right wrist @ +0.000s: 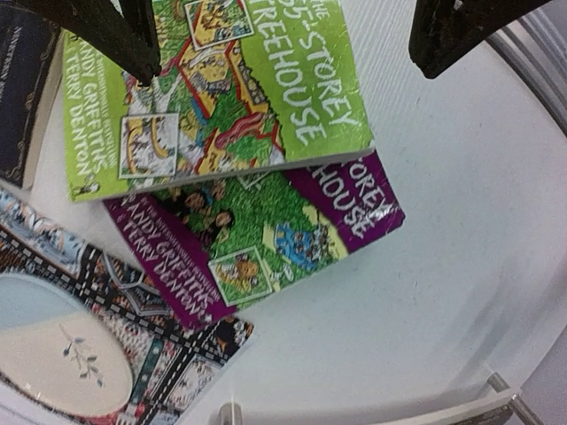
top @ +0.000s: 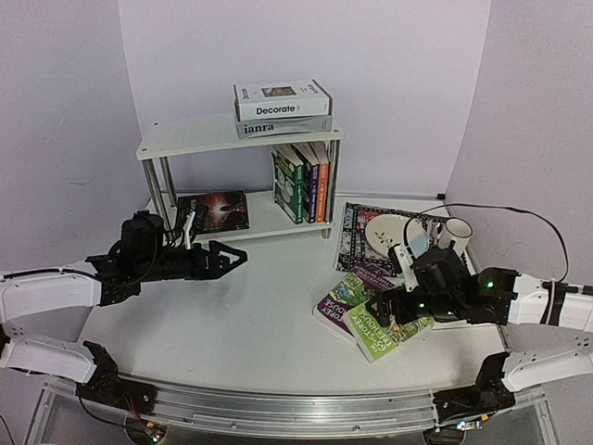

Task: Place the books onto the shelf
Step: Adjust the book pile.

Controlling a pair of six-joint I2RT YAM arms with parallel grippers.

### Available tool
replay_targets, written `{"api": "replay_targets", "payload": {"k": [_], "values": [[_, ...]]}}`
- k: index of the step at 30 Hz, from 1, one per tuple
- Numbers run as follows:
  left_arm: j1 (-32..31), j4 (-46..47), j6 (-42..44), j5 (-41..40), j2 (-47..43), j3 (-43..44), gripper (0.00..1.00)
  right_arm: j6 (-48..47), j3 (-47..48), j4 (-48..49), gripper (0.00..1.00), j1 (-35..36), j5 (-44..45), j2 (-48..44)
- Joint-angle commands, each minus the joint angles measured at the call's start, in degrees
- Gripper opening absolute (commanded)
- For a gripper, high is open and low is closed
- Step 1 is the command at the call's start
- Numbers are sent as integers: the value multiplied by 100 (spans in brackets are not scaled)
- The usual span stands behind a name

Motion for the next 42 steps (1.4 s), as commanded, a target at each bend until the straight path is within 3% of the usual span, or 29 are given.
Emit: {"api": "replay_targets", "payload": {"k": [1, 7, 13, 28, 42], "values": [[-100, 545, -81, 45, 243, 22, 96, 1271, -343, -575, 98, 6, -430, -28], [-152, 938, -38, 108, 649, 23, 95, 2311, -737, -952, 98, -6, 209, -576], [-205, 1305, -45, 205, 1105, 54, 95, 3010, -1067, -1005, 98, -175, 315, -706], [-569, 1794, -115, 362, 2637, 891, 93, 3125, -1464, -273, 95, -822, -501, -355], [-766, 1888, -124, 337, 3487, 1553, 91, 2299, -988, 90, 95, -822, -882, 951]]}}
